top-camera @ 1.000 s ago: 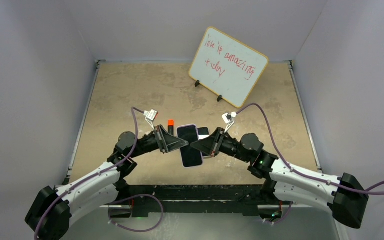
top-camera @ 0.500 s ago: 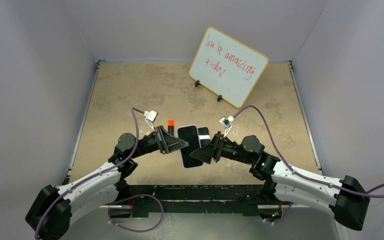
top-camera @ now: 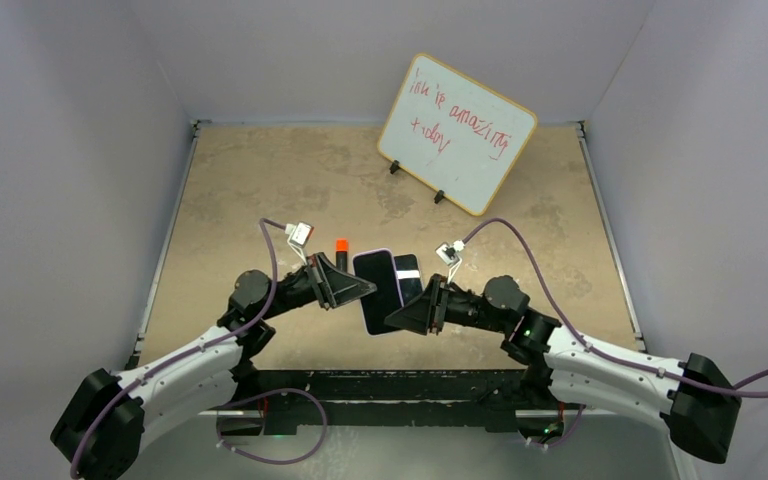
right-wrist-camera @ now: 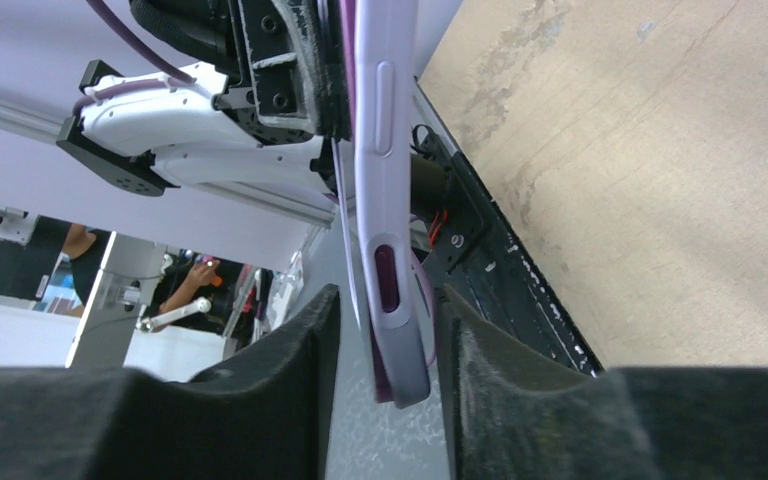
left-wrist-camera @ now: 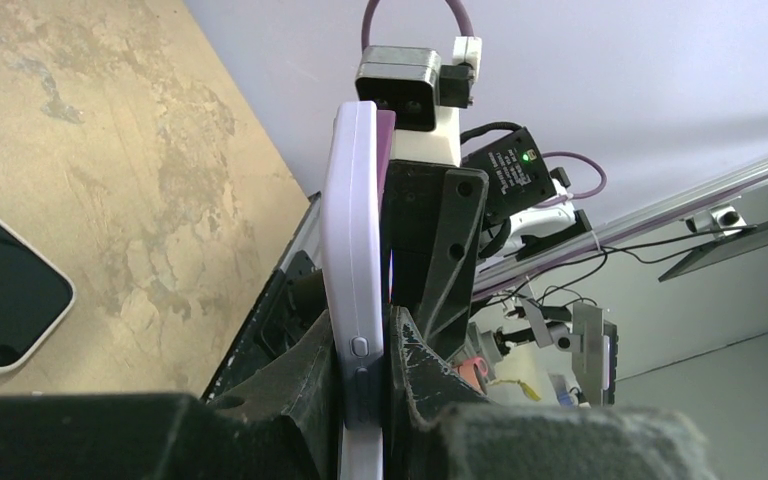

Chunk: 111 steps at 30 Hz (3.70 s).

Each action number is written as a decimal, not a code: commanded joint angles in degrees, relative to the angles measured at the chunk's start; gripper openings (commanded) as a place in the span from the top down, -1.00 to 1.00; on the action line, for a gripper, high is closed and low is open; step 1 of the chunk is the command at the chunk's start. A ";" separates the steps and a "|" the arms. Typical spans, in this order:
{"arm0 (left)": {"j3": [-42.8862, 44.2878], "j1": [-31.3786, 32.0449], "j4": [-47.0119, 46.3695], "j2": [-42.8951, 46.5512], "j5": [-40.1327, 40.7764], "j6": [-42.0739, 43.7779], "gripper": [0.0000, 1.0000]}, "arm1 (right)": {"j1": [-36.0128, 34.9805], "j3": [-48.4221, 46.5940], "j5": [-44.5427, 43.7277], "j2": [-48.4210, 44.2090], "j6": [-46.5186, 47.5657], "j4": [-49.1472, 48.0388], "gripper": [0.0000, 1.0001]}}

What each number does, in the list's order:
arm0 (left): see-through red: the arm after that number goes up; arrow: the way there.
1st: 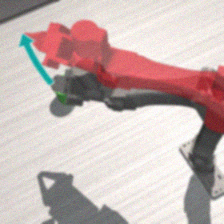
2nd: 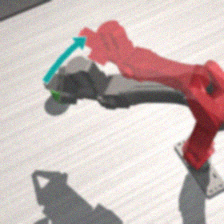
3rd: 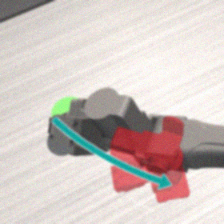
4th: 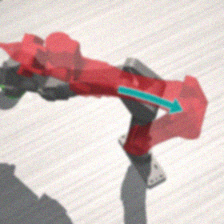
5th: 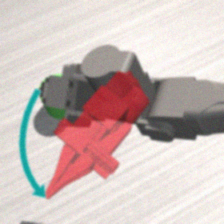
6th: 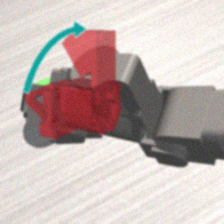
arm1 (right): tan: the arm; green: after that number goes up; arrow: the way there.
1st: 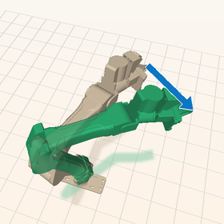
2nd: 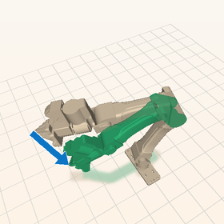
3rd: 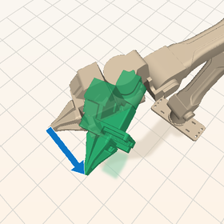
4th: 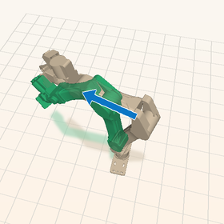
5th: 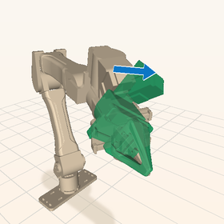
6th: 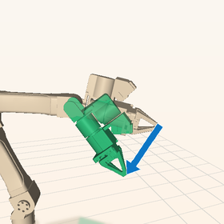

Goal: Put the phone into the phone case

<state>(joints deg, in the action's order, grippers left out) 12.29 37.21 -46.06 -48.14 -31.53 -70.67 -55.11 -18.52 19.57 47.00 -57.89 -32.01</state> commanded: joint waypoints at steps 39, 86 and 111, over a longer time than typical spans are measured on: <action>9.20 0.09 16.70 3.96 -19.96 18.84 1.00 | -0.16 -14.87 -10.78 -0.39 6.58 16.45 -0.50; 12.52 0.14 24.25 11.76 3.72 14.86 1.00 | -0.15 -8.27 -3.95 -0.68 3.78 12.23 -0.45; 14.55 0.13 33.97 9.12 13.06 22.47 1.00 | -0.17 -6.88 -6.05 2.57 -2.62 8.83 0.41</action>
<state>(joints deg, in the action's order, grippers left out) 23.90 37.26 -14.39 -38.20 -24.40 -54.68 -55.11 -24.43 18.87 50.13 -59.11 -25.52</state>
